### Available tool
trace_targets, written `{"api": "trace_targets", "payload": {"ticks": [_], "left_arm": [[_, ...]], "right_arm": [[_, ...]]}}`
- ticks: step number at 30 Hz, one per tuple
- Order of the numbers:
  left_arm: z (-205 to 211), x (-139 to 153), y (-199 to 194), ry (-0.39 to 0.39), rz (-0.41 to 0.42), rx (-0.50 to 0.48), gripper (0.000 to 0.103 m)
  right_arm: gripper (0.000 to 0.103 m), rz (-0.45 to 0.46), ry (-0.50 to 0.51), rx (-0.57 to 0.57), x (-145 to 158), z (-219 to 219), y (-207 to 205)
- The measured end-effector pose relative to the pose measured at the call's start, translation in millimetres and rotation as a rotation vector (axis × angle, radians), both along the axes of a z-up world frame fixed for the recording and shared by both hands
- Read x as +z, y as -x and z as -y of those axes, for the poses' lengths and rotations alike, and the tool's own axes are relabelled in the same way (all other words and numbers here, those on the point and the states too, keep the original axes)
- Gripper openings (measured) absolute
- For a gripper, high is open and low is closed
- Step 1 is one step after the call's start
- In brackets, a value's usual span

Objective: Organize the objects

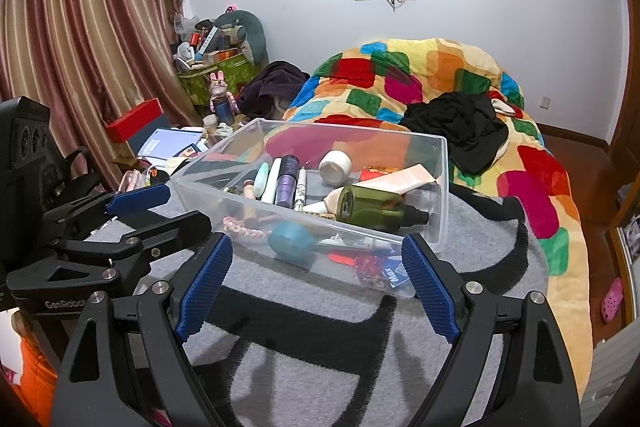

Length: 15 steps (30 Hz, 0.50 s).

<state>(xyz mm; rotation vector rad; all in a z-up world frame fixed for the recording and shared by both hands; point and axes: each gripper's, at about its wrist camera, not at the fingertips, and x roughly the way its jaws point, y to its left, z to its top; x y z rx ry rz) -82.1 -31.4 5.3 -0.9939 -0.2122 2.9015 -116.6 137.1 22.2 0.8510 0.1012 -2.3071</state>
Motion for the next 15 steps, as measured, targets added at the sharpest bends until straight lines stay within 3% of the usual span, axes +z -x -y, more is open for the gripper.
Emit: {"api": "trace_targets", "payload": {"ticks": [15], "left_arm": [[-3.0,2.0,-3.5,0.021,-0.014,-0.002,0.081]], "right_arm": [[0.087,0.002,0.004,0.002,-0.2,0.6,0.0]]}}
